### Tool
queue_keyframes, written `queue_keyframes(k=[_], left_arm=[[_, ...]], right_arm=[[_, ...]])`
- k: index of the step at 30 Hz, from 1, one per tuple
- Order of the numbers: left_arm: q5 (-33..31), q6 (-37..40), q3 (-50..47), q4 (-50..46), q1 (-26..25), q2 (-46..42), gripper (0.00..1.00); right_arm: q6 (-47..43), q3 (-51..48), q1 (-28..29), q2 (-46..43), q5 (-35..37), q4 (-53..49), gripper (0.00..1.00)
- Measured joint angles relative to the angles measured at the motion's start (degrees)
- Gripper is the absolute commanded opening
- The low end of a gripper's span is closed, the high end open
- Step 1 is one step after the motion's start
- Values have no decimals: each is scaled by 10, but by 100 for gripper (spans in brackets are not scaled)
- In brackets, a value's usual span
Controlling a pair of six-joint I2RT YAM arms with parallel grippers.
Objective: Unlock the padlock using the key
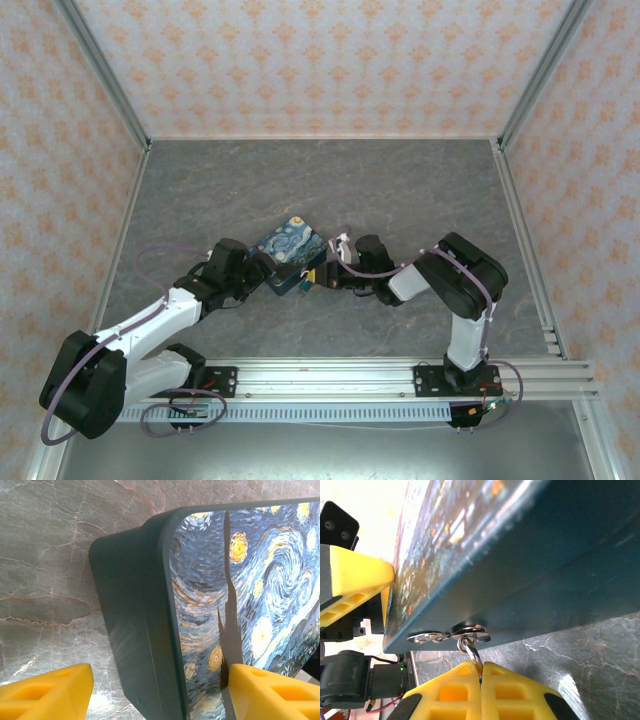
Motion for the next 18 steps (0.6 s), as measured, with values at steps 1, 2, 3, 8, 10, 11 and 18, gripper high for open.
queue_keyframes(k=[1,2,3,8,10,11,18], left_arm=[[0,0,0,0,0,0,72],[0,0,0,0,0,0,72],[0,0,0,0,0,0,72],[0,0,0,0,0,0,72],[-1,0,0,0,0,0,72],[-1,0,0,0,0,0,72],[-2,0,0,-2,0,-1,72]], right_arm=[[0,-1,0,-2,1,0,6],[0,-2,-1,-3,2,0,6],[1,-3,-2,-4,4,0,5],[11,-3,-7,-4,11,5,5],[17,-4,-10,-4,15,11,5],[19,-5,-12,-4,17,16,5],[35,-19,-24,-4,31,38,4]])
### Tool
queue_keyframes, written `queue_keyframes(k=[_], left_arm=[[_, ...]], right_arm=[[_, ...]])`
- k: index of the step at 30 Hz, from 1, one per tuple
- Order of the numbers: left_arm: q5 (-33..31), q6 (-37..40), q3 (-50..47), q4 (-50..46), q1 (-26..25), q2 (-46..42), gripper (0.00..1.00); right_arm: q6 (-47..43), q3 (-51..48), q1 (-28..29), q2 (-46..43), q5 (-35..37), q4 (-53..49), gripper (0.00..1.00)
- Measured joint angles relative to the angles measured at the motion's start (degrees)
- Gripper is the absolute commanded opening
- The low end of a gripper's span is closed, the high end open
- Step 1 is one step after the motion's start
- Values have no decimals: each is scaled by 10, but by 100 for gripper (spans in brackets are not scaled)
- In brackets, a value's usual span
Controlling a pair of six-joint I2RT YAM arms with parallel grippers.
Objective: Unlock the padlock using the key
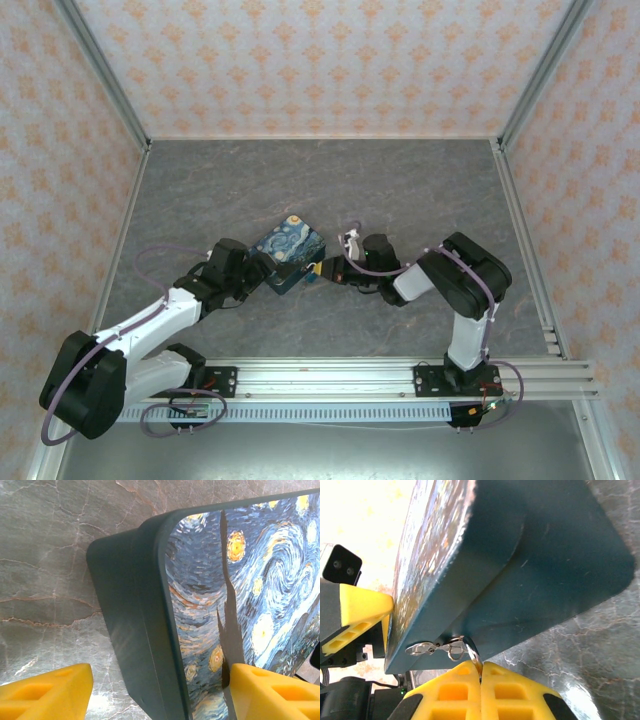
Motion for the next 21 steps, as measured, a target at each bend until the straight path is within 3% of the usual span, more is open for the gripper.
queue_keyframes(k=[13,21], left_arm=[[-14,8,1,-35,0,-22,83],[-42,54,33,-87,0,-79,89]], right_arm=[[-42,-22,-14,-113,27,-79,3],[-78,-23,-20,-205,41,-193,3]])
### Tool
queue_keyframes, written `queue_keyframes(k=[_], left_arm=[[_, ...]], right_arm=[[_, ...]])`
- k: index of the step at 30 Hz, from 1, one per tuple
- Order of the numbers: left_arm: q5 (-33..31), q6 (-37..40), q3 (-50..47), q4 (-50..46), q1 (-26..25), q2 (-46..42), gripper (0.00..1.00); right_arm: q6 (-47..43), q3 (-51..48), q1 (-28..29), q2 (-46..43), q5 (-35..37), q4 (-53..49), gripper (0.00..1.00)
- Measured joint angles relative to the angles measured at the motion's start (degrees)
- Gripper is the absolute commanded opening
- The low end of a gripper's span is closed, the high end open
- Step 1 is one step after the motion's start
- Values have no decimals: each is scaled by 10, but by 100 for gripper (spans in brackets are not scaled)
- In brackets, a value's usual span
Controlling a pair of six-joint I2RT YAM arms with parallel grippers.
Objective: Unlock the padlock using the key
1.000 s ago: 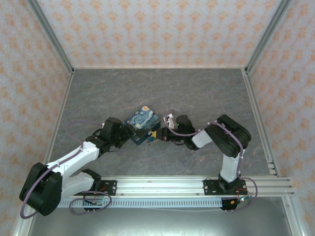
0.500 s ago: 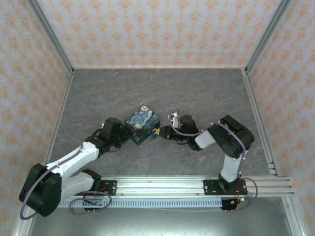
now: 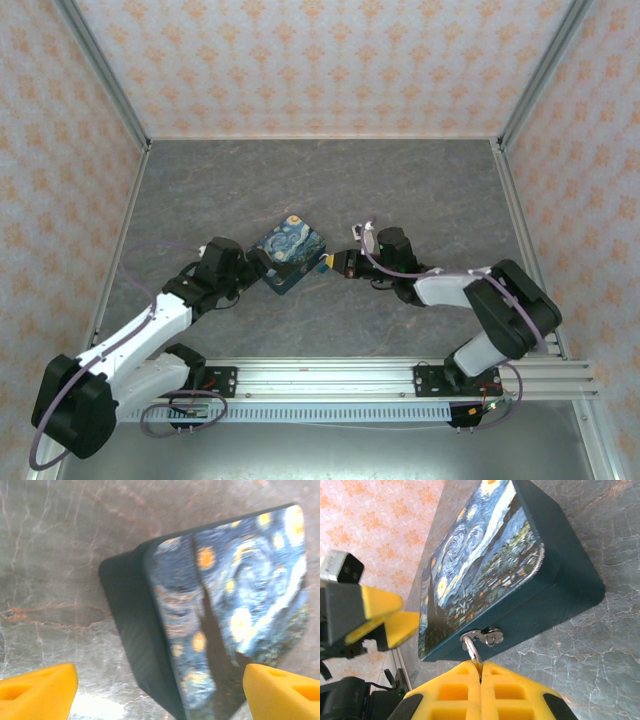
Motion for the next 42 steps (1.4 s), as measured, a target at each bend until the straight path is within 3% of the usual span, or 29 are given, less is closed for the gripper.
queue_keyframes(k=[10,22,29,42], left_arm=[[-44,85,47,-59,0,-118,95],[-67,136,50,-80,0,-146,96],[-75,144,50,-80,0,-146,96],[-76,144,50,-83,0,-146,96]], right_arm=[[-100,92,0,-151,5,-309,2],[-171,172,0,-189,33,-661,3],[-164,167,0,-109,35,-709,3],[-153,171,0,37,40,-664,6]])
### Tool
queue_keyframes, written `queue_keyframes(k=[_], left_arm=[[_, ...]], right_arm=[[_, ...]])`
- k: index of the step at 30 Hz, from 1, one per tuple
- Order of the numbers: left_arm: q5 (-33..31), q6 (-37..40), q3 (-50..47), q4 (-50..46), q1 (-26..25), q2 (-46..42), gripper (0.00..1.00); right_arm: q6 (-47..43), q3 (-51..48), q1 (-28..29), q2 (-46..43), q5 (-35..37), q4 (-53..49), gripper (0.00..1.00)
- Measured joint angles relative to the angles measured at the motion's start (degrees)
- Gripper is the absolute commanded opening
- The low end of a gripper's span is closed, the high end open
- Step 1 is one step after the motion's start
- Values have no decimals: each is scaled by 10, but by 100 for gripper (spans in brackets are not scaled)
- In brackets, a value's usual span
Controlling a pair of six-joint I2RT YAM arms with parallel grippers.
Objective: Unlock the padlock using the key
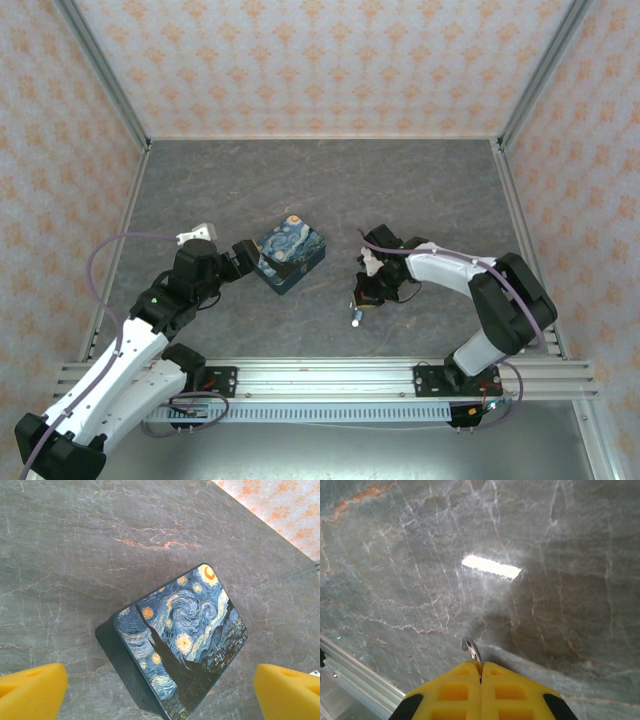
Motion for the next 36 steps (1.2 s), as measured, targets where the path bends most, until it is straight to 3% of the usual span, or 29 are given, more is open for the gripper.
queue_keyframes(k=[10,17,29,32,36], left_arm=[[0,0,0,0,0,16,96],[0,0,0,0,0,19,96],[-3,11,1,0,0,17,96],[-13,17,1,1,0,9,97],[-30,36,1,3,0,-9,97]], right_arm=[[3,0,0,14,-2,49,18],[6,-3,0,-4,12,59,33],[9,-14,0,-197,154,67,48],[12,-40,0,-262,212,76,56],[15,-93,0,-350,294,102,74]])
